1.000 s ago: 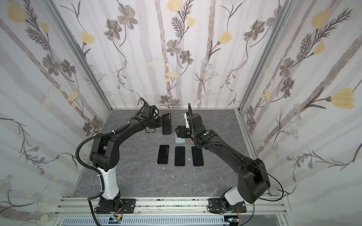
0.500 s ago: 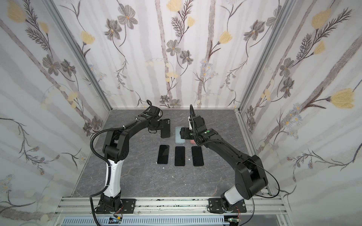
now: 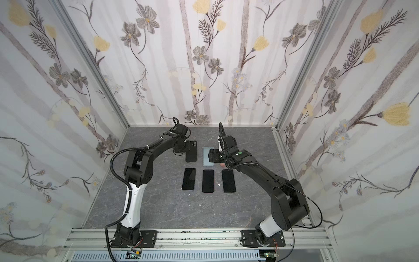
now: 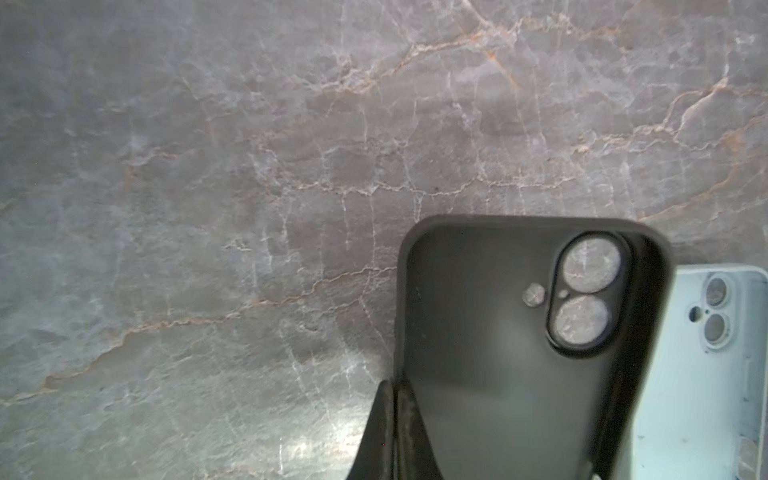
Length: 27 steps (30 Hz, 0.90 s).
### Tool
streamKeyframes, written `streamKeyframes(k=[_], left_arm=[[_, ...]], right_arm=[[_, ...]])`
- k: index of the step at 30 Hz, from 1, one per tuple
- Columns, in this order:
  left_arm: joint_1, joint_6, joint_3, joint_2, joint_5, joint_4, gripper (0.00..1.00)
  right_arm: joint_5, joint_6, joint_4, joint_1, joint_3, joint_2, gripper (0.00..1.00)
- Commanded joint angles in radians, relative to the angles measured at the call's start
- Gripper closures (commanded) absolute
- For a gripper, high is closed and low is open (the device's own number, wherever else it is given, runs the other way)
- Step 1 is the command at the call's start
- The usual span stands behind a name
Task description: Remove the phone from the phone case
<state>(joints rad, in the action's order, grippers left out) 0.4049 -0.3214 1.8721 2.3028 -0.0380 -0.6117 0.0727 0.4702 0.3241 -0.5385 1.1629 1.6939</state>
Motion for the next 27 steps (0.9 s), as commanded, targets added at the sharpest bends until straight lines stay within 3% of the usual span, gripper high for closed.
streamKeyframes(k=[1,12,16,23,27], left_arm=[[0.005,0.004,0.014,0.012,0.013,-0.029,1.0],[0.009,0.005,-0.001,0.018,0.018,-0.04,0.74],[0.008,0.005,0.002,-0.001,0.021,-0.039,0.72],[0.011,0.04,0.015,-0.179,-0.015,-0.006,0.68],[0.012,0.048,-0.08,-0.35,-0.044,0.09,0.62]], right_arm=[[-0.002,0.004,-0.007,0.0,-0.01,-0.001,0.18],[0.007,0.004,-0.009,0.0,-0.012,-0.008,0.18],[-0.007,0.005,-0.017,0.0,-0.014,-0.03,0.18],[-0.069,0.002,-0.226,0.01,-0.117,-0.249,0.17],[-0.174,-0.006,-0.335,0.029,-0.191,-0.388,0.16]])
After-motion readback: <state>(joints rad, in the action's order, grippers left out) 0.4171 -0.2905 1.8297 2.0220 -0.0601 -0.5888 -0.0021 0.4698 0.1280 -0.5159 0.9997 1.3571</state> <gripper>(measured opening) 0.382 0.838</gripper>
